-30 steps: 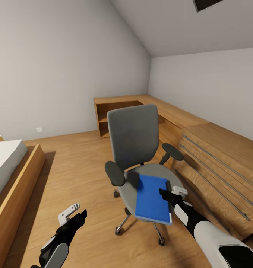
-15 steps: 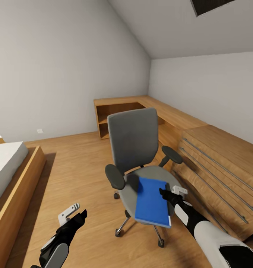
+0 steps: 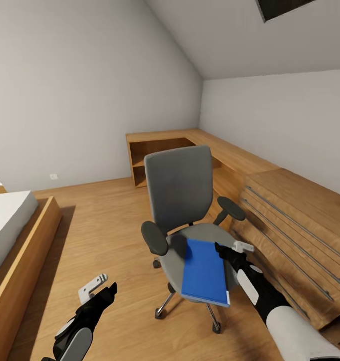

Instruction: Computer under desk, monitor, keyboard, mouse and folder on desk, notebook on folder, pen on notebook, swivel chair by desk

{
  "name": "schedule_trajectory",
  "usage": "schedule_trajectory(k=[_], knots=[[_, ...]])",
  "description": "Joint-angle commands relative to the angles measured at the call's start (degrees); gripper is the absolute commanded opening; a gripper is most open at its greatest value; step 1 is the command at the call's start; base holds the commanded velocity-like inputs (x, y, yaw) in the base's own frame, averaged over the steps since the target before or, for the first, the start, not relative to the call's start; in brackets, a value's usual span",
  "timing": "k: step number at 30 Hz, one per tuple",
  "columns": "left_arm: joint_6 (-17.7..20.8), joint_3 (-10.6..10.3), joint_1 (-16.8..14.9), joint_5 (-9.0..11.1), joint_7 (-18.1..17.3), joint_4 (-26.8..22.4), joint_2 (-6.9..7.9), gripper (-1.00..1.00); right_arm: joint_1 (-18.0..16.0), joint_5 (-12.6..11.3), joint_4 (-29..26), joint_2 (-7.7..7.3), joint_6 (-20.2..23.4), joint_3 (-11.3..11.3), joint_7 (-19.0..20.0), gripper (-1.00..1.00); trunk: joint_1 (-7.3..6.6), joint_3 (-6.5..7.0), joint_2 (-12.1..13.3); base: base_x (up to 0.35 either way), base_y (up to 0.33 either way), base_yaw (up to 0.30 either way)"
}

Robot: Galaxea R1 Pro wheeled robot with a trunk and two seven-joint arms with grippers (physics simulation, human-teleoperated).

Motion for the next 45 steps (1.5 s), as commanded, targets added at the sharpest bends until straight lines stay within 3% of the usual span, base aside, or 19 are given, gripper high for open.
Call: schedule_trajectory(k=[1,4,8,13,22,23,28,45], knots=[[0.14,-0.12,-0.07,0.25,0.41,-0.08,0.05,1.0,2.48,-0.53,-5.4,-0.46,2.7,0.24,-1.41,1.0,0.0,-0.05,-0.02,0.0,0.0,0.0],[0.14,-0.14,-0.05,0.26,0.41,-0.08,0.03,1.0,9.26,-0.65,-19.88,-0.83,8.15,0.24,-7.91,1.0,0.0,-0.05,-0.02,0.0,0.0,0.0],[0.14,-0.15,-0.05,0.24,0.41,-0.08,0.01,1.0,15.24,-0.93,-31.29,-0.88,10.55,0.3,-14.65,1.0,0.0,-0.05,-0.02,0.0,0.0,0.0],[0.14,-0.15,-0.06,0.19,0.41,-0.08,0.01,1.0,22.36,-1.06,-43.22,-0.6,11.61,0.64,-18.26,1.0,0.0,-0.05,-0.02,0.0,0.0,0.0],[0.19,-0.15,-0.06,0.18,0.41,-0.08,0.03,1.0,24.13,-1.36,-45.72,-0.42,11.73,0.86,-18.72,1.0,0.0,-0.05,-0.02,0.0,0.0,0.0],[0.22,-0.15,-0.06,0.17,0.41,-0.08,0.01,1.0,24.24,-1.32,-45.92,0.75,11.72,0.96,-18.85,1.0,0.0,-0.05,-0.02,0.0,0.0,0.0],[0.07,-0.84,-0.06,0.17,0.41,-0.08,0.04,1.0,24.28,-1.24,-45.91,2.07,11.58,0.83,-18.94,1.0,0.0,-0.05,-0.02,0.0,0.0,0.0],[0.05,-1.47,-0.05,0.09,0.41,-0.08,0.1,1.0,24.28,-1.27,-45.66,2.11,11.4,0.74,-18.72,1.0,0.0,0.42,-0.02,-0.068,0.228,-0.112]])
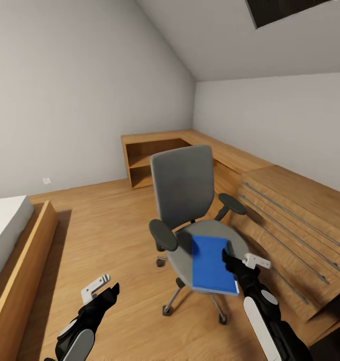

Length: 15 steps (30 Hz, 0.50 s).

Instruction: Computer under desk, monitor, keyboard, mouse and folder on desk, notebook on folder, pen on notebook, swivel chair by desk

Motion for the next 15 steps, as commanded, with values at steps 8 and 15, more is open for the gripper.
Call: schedule_trajectory(k=[8,15], knots=[[0.14,-0.5,-0.05,0.16,0.68,-1.24,-0.03,1.0,-0.04,-0.3,-0.08,-0.44,0.12,-0.01,-0.2,1.0,0.63,-0.59,-1.23,-0.037,0.042,-0.002],[0.13,-1.07,-0.06,0.16,0.75,-1.24,-0.03,1.0,-0.04,-0.46,1.61,-0.5,0.31,-4.94,3.14,1.0,2.17,-1.84,-4.04,0.0,0.0,0.0]])
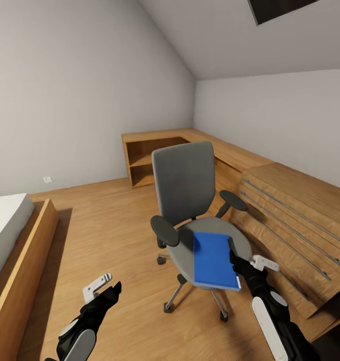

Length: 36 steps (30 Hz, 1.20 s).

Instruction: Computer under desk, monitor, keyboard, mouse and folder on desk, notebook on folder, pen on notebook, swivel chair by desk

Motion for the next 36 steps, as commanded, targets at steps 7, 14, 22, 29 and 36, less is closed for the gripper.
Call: schedule_trajectory(k=[7,14,22,29,36], knots=[[0.14,-0.43,-0.04,0.18,0.66,0.02,0.05,1.0,-0.03,-3.87,2.07,-0.07,1.54,-7.28,8.58,1.0,1.54,-1.32,-2.85,0.0,0.0,0.0],[0.14,-0.47,-0.06,0.15,0.79,0.1,0.05,1.0,-0.03,-16.36,7.53,-4.48,5.03,-10.32,20.53,1.0,3.08,-2.57,-5.66,0.0,0.0,0.0],[0.14,-0.47,-0.06,0.15,1.09,0.12,-0.03,1.0,-0.03,-38.26,12.03,-9.74,16.81,-11.02,26.4,1.0,4.83,-4.01,-8.87,0.0,0.0,0.0],[0.14,-0.47,-0.05,0.15,1.11,0.12,-0.04,1.0,-0.03,-40.56,12.18,-10.01,25.2,-14.77,26.62,1.0,6.37,-5.26,-11.67,0.0,0.0,0.0],[0.14,-2.83,-0.08,0.04,1.99,0.12,-0.08,1.0,-0.03,-44.22,12.18,-10.06,31.74,-16.93,28.12,1.0,7.91,-6.52,-14.48,0.0,0.0,0.0]])
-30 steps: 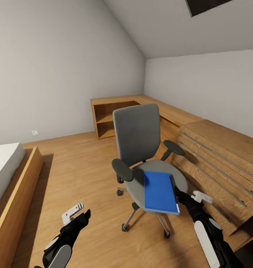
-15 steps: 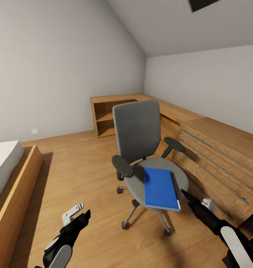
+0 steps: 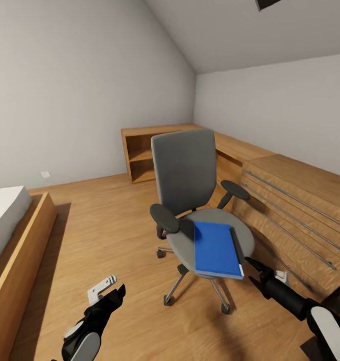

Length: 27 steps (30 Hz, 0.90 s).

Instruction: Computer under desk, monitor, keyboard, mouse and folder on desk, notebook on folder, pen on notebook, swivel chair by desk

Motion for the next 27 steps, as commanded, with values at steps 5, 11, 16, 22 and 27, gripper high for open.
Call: schedule_trajectory(k=[5,11,16,22,27], knots=[[0.09,-1.16,-0.04,0.22,2.47,-0.08,0.09,1.0,-0.04,-0.92,0.01,-0.04,2.36,-0.53,0.51,1.0,1.1,-0.95,-2.04,0.0,0.0,0.0],[0.07,-1.35,-0.02,0.22,3.02,-0.08,0.1,1.0,-0.04,-1.03,-0.02,0.02,2.69,-0.67,0.55,1.0,2.41,-2.03,-4.45,0.0,0.0,0.0],[0.07,-1.37,-0.02,0.22,3.09,-0.08,0.1,1.0,-0.04,-0.97,-0.07,0.04,2.7,-0.68,0.62,1.0,3.51,-2.93,-6.45,0.0,0.0,0.0],[0.07,-1.37,-0.02,0.22,3.13,-0.08,0.1,1.0,-0.04,-0.73,-0.07,0.04,2.7,-0.63,0.6,1.0,4.83,-4.01,-8.86,0.0,0.0,0.0],[0.07,-1.37,-0.03,0.22,3.08,-0.08,0.1,1.0,-0.04,-0.61,-0.07,0.07,2.48,-0.57,0.64,1.0,5.93,-4.9,-10.87,0.0,0.0,0.0]])
